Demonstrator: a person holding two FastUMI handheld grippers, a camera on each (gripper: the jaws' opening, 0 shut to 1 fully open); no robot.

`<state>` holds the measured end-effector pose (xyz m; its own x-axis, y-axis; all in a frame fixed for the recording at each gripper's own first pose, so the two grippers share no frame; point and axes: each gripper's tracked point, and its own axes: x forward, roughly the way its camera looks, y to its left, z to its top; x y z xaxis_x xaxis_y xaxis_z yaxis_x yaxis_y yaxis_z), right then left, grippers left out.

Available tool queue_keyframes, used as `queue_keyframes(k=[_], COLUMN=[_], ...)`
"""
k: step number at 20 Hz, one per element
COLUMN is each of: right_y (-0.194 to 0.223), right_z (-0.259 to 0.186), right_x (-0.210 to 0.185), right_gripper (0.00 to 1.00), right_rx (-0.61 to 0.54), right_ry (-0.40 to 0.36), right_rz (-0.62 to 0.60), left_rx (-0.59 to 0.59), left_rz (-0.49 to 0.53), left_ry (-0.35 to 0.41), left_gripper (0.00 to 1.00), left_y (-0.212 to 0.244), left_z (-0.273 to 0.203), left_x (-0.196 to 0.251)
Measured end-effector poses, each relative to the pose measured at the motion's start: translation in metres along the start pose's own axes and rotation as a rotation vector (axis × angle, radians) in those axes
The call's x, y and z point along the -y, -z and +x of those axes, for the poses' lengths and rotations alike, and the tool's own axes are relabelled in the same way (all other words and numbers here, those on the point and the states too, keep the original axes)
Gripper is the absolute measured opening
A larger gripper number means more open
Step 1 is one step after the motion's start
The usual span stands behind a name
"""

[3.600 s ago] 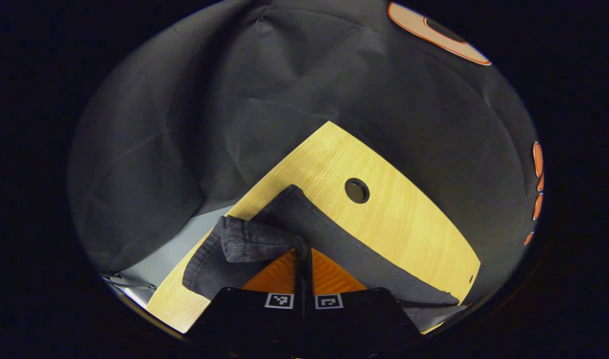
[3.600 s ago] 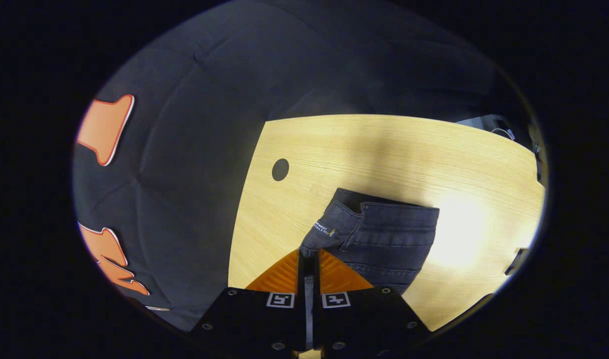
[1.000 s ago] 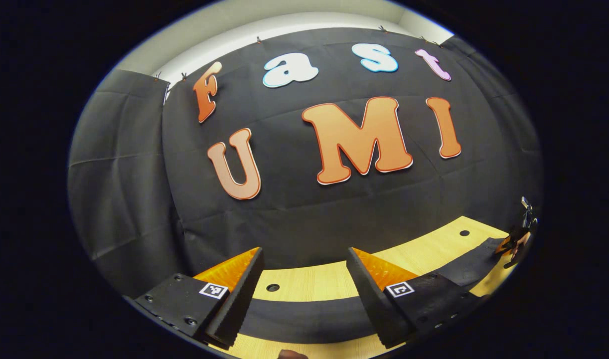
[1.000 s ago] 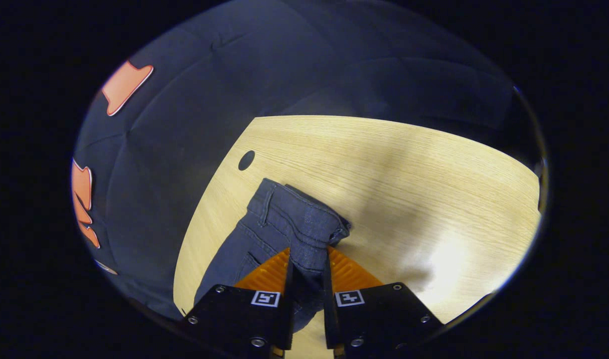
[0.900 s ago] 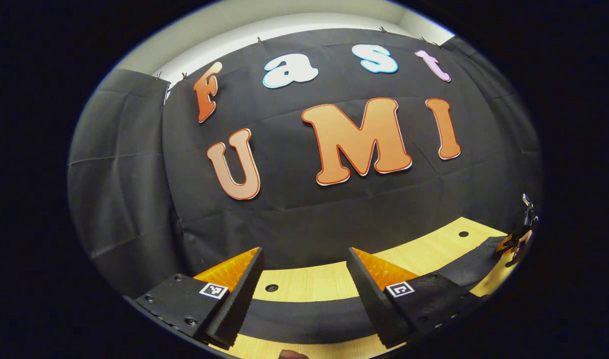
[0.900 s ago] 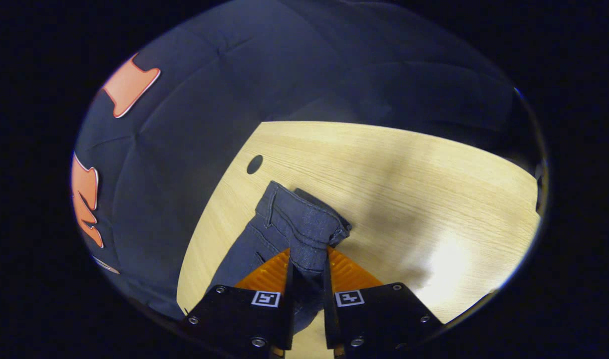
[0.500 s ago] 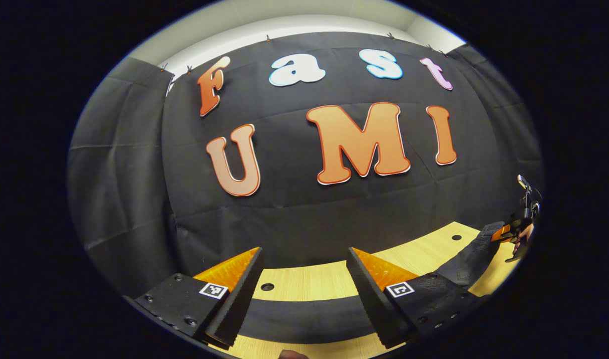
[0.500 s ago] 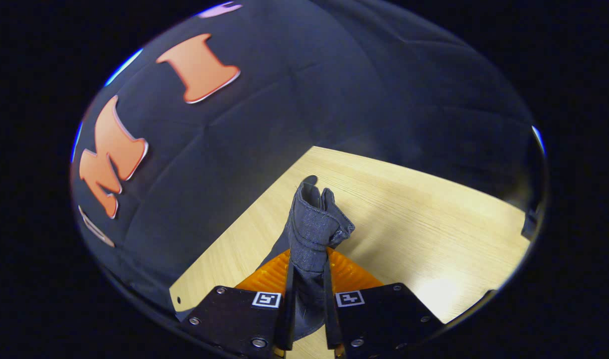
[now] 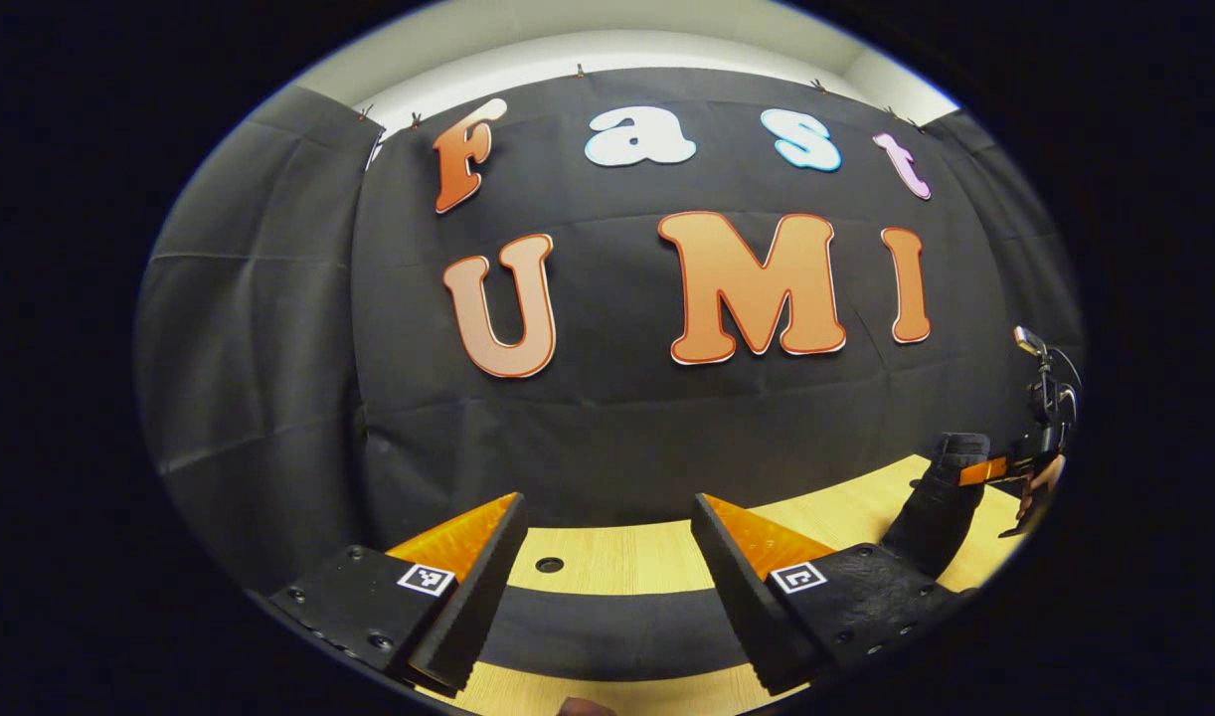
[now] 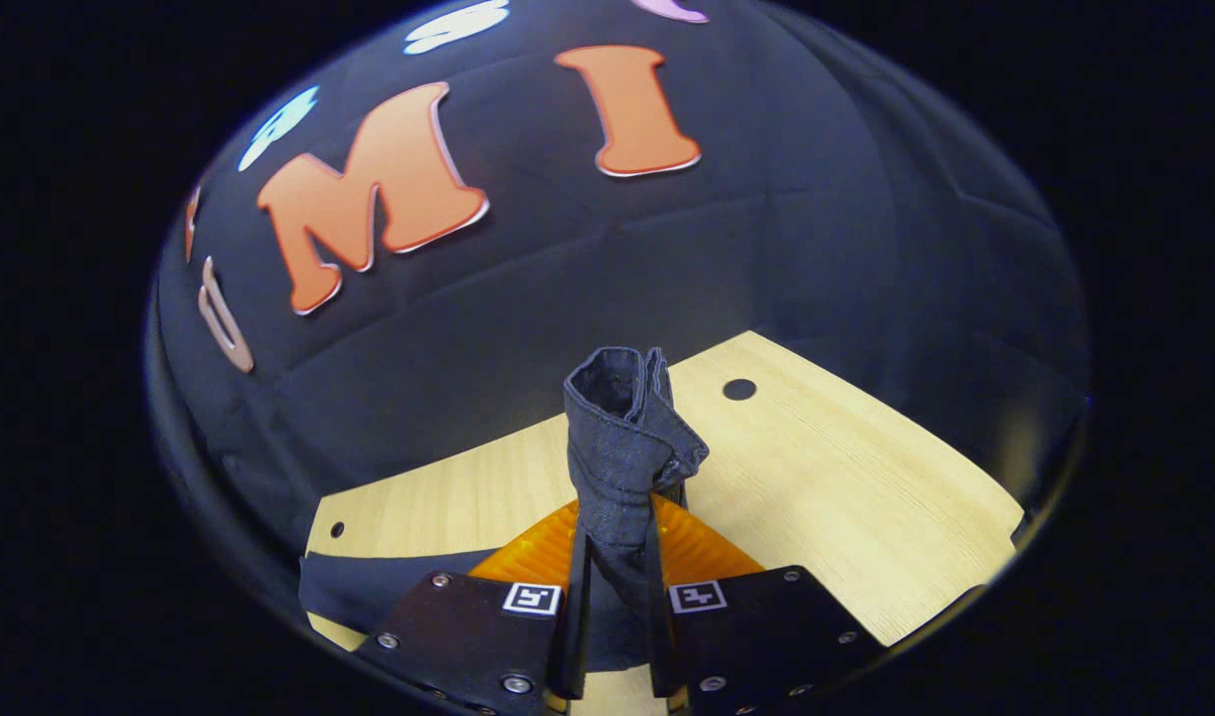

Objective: Grasp the waist and the cuffs of the jeans and fold them to make the two legs overlap; first hold the waist and fold one-third of the jeans toward the cuffs, then hold the cuffs and fold the remaining one-third in the same direction to finish folding.

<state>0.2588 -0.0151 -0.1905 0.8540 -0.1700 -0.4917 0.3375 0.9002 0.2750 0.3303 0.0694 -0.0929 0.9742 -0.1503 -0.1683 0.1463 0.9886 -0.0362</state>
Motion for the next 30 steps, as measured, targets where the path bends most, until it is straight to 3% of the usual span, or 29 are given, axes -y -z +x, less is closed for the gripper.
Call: queue_keyframes(k=[9, 18, 19, 20, 21, 23, 26, 30], right_y=[0.034, 0.129, 0.143, 0.155, 0.163, 0.186, 0.191, 0.157], right_z=[0.002, 0.028, 0.030, 0.029, 0.026, 0.019, 0.006, -0.012], right_x=[-0.078, -0.124, -0.129, -0.130, -0.134, -0.158, -0.168, -0.174], right_gripper=[0.25, 0.26, 0.22, 0.38, 0.39, 0.54, 0.84, 0.91], right_rx=[-0.046, -0.183, -0.206, -0.238, -0.262, -0.348, -0.343, -0.270], right_ry=[-0.087, -0.103, -0.114, -0.110, -0.124, -0.223, -0.250, -0.260], right_rz=[-0.182, -0.378, -0.383, -0.402, -0.415, -0.369, -0.384, -0.333], left_rx=[-0.024, -0.097, -0.130, -0.156, -0.182, -0.219, -0.284, -0.481], left_rz=[-0.034, -0.024, -0.024, -0.029, -0.042, -0.075, -0.131, -0.325], left_ry=[-0.048, -0.086, -0.084, -0.087, -0.084, -0.083, -0.088, -0.101], left_gripper=[0.99, 0.99, 0.99, 0.99, 0.99, 1.00, 0.99, 0.99], left_y=[0.010, 0.038, 0.049, 0.055, 0.061, 0.073, 0.081, 0.132], left_z=[-0.004, -0.009, -0.008, -0.011, -0.011, -0.014, -0.018, -0.013], left_x=[-0.021, -0.047, -0.047, -0.050, -0.050, -0.055, -0.058, -0.068])
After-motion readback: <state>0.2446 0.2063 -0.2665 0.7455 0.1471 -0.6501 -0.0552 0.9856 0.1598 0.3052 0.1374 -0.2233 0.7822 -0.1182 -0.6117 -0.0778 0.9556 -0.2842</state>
